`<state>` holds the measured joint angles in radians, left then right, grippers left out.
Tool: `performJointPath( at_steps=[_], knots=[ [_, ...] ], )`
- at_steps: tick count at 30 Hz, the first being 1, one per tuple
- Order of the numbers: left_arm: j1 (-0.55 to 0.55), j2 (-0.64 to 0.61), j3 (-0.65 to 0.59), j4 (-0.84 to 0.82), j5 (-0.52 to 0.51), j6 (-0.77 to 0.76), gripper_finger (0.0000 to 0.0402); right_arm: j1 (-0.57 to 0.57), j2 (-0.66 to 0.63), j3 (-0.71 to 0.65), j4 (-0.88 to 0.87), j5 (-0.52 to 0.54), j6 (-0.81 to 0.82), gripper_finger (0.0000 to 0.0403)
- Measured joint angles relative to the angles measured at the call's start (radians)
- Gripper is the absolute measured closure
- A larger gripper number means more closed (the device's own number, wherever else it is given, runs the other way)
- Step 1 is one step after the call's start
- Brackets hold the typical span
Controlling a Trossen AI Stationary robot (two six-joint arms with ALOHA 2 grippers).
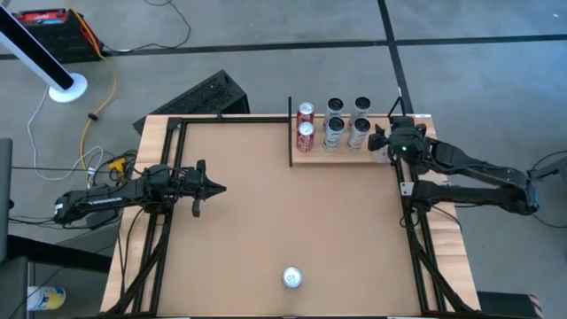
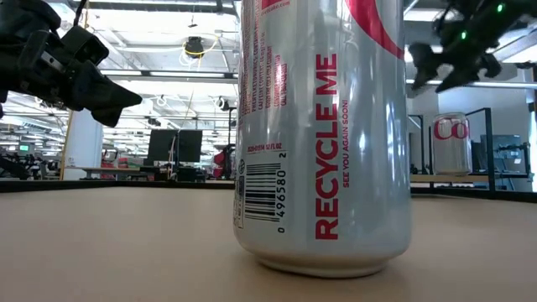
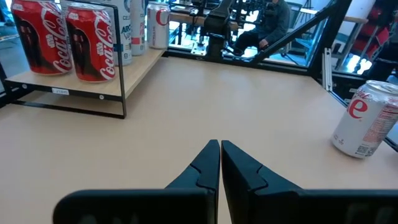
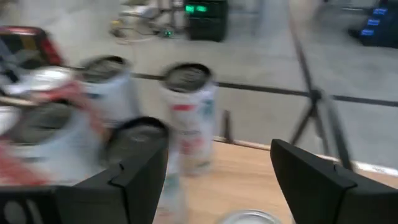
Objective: Place canned beverage on shelf
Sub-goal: Put the top white soda can on the shelf
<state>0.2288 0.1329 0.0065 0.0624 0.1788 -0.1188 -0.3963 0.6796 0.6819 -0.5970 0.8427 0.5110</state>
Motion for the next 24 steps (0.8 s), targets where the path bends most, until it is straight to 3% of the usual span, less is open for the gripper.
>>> performJointPath(
  at_steps=[5,9,13,19,24],
  knots=[
    [0.000,0.000,0.000,0.000,0.000,0.003,0.0402,0.122,0.011,0.097,-0.052,-0.106,0.035,0.0108],
    [0.000,0.000,0.000,0.000,-0.006,0.028,0.0402,0.218,0.062,0.207,-0.226,-0.214,0.106,0.0146],
    [0.000,0.000,0.000,0.000,-0.009,0.041,0.0402,0.284,0.159,0.330,-0.472,-0.279,0.194,0.0222],
    [0.000,0.000,0.000,0.004,-0.009,0.031,0.0402,0.298,0.301,0.475,-0.825,-0.396,0.242,0.0381],
    [0.000,0.000,0.000,0.004,-0.009,0.031,0.0402,0.244,0.369,0.466,-0.965,-0.400,0.300,0.0377]
  ],
)
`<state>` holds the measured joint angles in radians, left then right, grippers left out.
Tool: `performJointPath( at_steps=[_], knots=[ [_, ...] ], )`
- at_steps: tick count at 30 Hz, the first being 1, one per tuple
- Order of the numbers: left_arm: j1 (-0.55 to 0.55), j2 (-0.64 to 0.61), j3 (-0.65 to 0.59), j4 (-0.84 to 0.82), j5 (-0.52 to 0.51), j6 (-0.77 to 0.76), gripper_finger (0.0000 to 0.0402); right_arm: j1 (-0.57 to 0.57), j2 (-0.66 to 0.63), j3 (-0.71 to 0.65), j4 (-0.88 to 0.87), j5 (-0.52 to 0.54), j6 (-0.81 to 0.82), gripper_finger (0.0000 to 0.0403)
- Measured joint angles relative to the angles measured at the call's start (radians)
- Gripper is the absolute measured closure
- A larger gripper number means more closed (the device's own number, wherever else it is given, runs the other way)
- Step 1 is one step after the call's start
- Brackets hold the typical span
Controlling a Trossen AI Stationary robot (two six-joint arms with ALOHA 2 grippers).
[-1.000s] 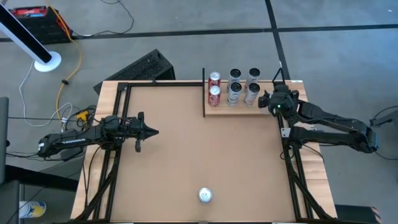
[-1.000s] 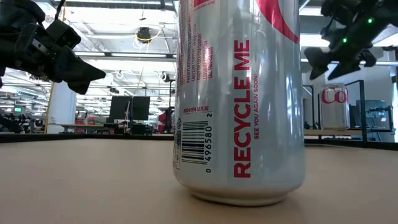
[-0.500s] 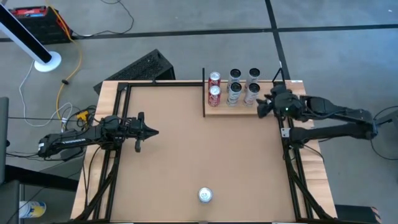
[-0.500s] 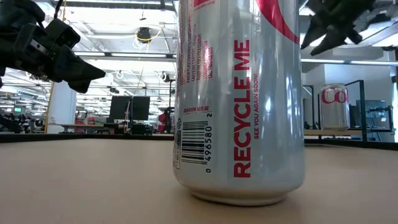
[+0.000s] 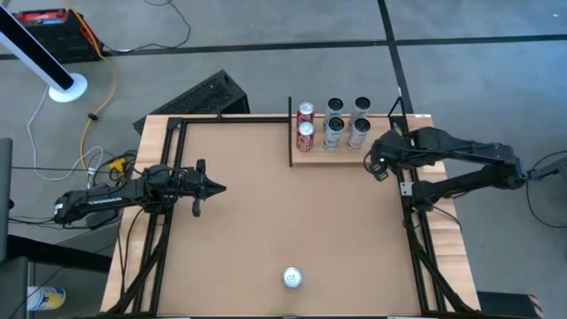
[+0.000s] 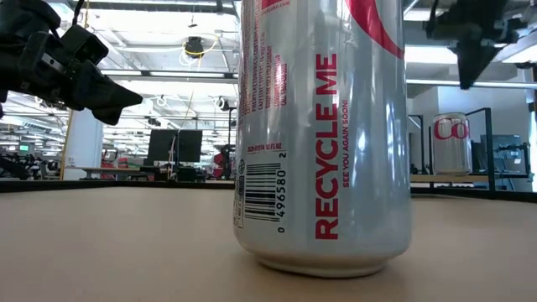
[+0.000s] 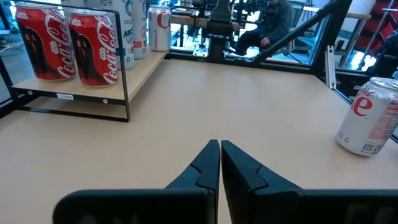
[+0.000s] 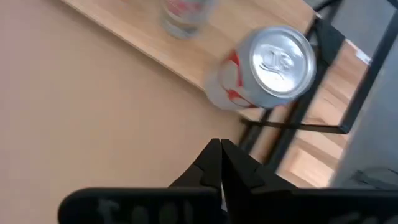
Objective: Place canned beverage on shelf
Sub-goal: Put the top white soda can on the shelf
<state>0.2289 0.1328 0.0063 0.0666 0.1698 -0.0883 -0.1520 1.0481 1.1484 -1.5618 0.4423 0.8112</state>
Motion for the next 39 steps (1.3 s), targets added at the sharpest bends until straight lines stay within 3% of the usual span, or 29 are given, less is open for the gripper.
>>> performJointPath(
  at_steps=[7,22,39],
  knots=[
    [0.000,0.000,0.000,0.000,-0.001,-0.003,0.0402,-0.090,0.019,-0.051,0.008,0.000,-0.087,0.0388],
    [0.000,0.000,0.000,0.000,-0.001,-0.007,0.0402,-0.339,0.004,-0.126,0.202,0.002,-0.347,0.0386],
    [0.000,0.000,0.000,0.000,-0.001,-0.013,0.0402,-0.476,0.006,-0.128,0.352,0.035,-0.526,0.0385]
  ],
)
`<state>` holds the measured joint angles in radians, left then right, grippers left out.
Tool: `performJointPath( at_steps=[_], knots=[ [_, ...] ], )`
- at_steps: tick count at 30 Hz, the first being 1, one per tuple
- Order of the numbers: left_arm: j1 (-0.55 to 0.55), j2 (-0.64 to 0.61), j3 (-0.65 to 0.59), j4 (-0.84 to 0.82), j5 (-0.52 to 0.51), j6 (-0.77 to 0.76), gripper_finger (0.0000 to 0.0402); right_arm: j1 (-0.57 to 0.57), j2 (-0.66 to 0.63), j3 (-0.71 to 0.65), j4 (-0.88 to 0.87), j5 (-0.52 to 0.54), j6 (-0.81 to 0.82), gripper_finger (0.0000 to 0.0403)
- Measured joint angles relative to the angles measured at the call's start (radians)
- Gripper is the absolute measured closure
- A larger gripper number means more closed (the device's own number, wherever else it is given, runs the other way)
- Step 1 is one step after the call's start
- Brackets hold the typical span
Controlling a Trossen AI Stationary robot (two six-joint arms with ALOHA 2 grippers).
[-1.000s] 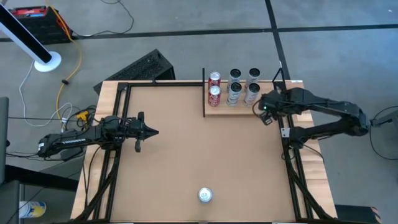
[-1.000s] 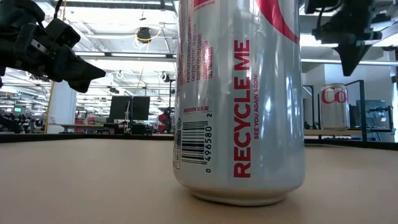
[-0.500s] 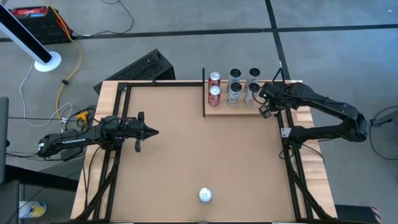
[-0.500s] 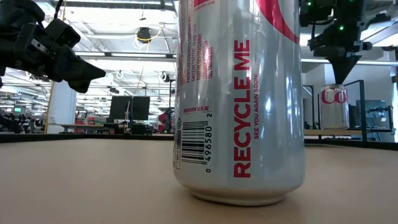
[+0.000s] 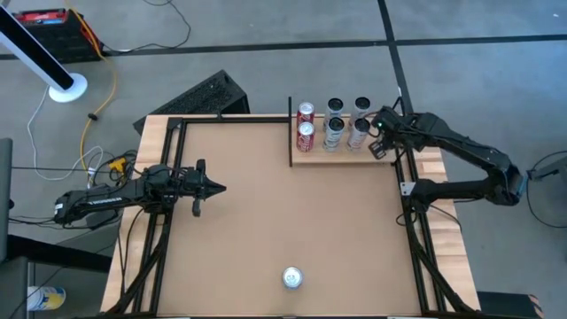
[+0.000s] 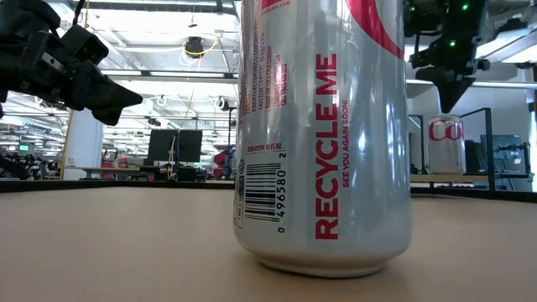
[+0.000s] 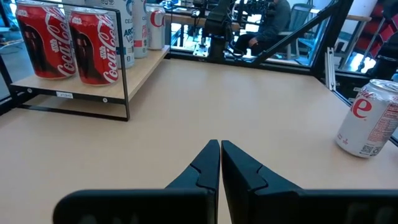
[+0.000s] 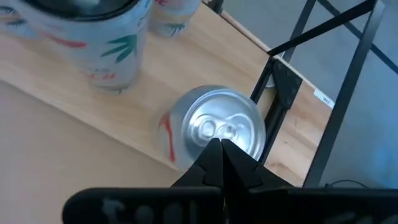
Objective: Place canned beverage on shelf
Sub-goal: Put the top white soda can on the shelf
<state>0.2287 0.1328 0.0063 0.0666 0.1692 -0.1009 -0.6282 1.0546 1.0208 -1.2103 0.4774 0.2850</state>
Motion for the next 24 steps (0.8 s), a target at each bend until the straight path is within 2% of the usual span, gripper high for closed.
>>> performJointPath(
  at_steps=[7,14,17,24],
  knots=[
    [0.000,0.000,0.000,0.000,0.002,-0.012,0.0402,-0.005,-0.010,0.000,0.013,-0.008,-0.048,0.0385],
    [0.000,0.000,0.000,-0.001,-0.020,0.009,0.0402,0.072,-0.013,0.000,-0.091,-0.138,-0.021,0.0385],
    [0.000,0.000,0.000,0.000,-0.024,0.010,0.0402,0.069,0.012,0.000,-0.132,-0.100,0.000,0.0385],
    [0.000,0.000,0.000,0.000,-0.018,-0.016,0.0402,0.062,0.068,0.000,-0.104,-0.024,-0.003,0.0385]
  ],
)
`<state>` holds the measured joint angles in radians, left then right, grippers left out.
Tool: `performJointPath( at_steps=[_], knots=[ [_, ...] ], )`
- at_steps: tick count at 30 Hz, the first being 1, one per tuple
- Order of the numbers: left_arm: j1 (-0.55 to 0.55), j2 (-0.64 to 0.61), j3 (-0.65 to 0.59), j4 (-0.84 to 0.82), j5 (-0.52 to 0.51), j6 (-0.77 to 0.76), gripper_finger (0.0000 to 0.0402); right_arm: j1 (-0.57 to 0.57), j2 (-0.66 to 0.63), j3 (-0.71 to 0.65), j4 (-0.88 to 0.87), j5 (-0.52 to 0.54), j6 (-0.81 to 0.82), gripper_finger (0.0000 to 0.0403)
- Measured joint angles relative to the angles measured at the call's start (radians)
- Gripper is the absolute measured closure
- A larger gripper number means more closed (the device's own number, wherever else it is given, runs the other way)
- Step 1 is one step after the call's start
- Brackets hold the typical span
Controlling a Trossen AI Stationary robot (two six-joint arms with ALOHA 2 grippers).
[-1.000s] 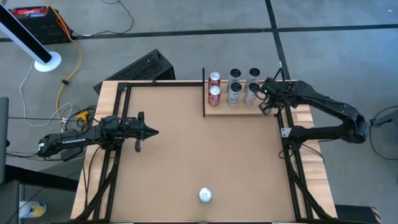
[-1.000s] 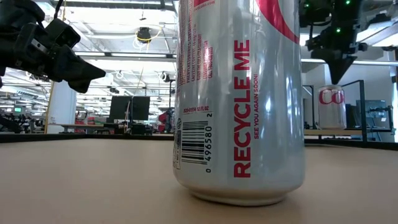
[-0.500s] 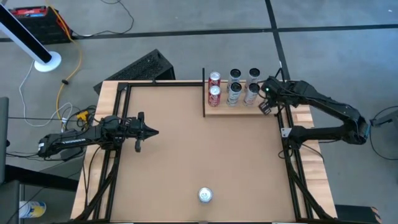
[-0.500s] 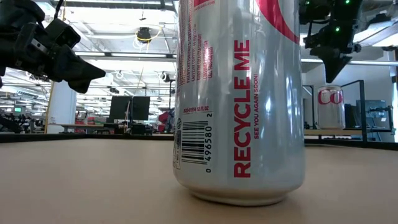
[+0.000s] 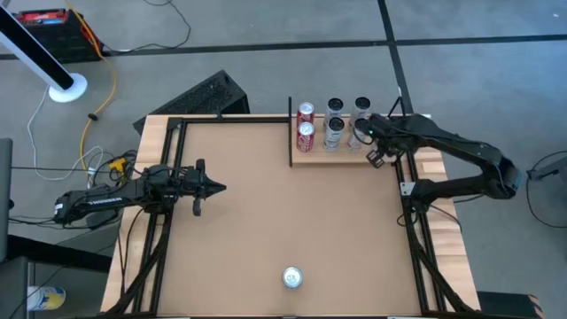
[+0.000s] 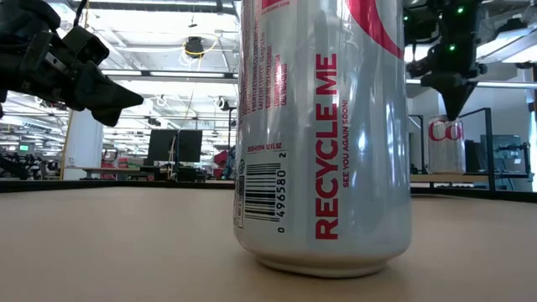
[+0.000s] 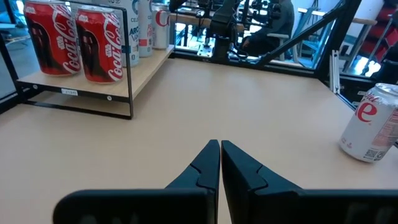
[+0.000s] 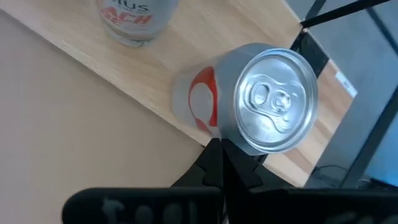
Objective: Place canned beverage on shelf
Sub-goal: Put the top white soda can on the shelf
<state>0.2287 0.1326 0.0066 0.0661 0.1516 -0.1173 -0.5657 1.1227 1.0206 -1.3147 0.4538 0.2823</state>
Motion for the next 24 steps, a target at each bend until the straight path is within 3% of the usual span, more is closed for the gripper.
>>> performJointPath(
  at_steps=[17,24],
  knots=[
    [0.000,0.000,0.000,-0.001,0.000,0.008,0.0402,-0.125,0.043,0.000,0.152,0.096,-0.146,0.0385],
    [0.000,0.000,0.000,-0.001,0.000,0.011,0.0402,-0.114,0.034,0.000,0.087,0.051,-0.136,0.0385]
  ],
)
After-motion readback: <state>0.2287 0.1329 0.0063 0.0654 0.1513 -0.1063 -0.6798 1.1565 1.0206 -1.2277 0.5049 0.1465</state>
